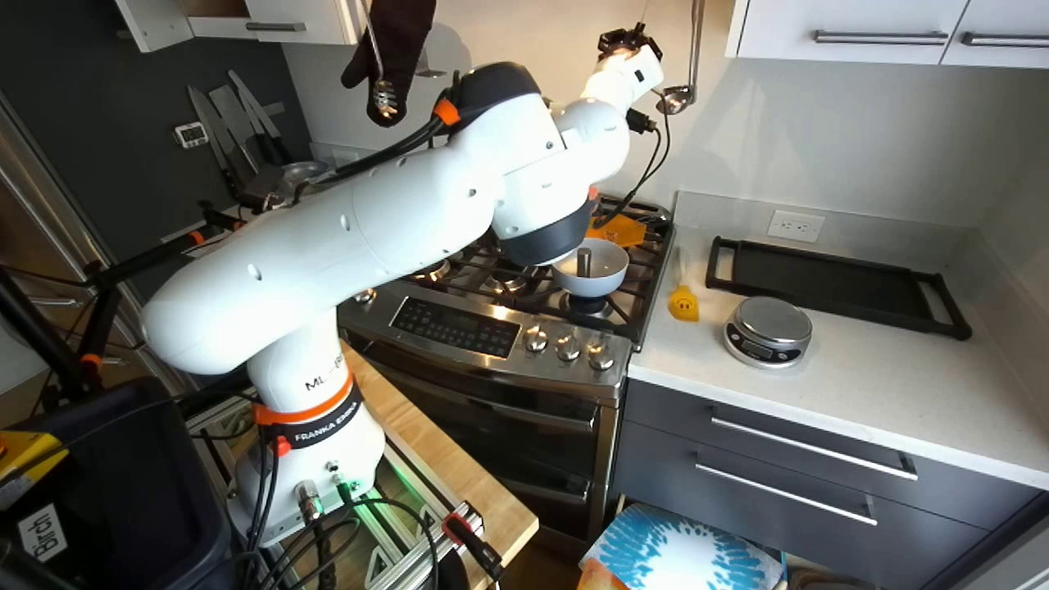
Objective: Unhang one silver ladle and put it in the silver pot
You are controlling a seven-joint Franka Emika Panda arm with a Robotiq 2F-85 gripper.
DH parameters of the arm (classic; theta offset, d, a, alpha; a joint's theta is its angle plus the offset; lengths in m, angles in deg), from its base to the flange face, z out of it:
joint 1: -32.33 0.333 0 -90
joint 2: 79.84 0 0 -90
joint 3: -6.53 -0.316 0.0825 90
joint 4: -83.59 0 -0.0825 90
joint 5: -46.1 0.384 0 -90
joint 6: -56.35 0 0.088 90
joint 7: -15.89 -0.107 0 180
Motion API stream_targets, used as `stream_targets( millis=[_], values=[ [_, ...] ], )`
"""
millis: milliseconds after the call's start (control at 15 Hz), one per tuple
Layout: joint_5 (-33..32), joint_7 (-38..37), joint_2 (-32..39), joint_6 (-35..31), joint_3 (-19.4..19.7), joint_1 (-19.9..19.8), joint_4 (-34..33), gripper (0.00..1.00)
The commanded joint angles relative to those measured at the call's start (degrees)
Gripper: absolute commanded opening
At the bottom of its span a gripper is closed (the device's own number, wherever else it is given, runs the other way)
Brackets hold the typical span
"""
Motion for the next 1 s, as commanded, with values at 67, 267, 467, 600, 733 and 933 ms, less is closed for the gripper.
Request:
stream_targets(
  millis=[67,267,467,600,733,933],
  values=[
    [-2.25,-1.59,-3.67,0.62,-2.44,-1.16,-0.06,0.01],
    [0.53,-1.08,-3.54,1.29,-2.20,-1.43,0.45,0.01],
    [2.92,-1.27,-3.60,2.58,-2.30,-1.86,1.07,0.01],
    [3.77,-1.66,-3.99,3.75,-2.67,-2.01,1.26,0.01],
    [3.99,-2.07,-4.51,4.92,-3.22,-2.10,1.31,0.01],
    [4.56,-1.89,-4.66,6.16,-3.71,-2.16,1.39,0.01]
  ],
)
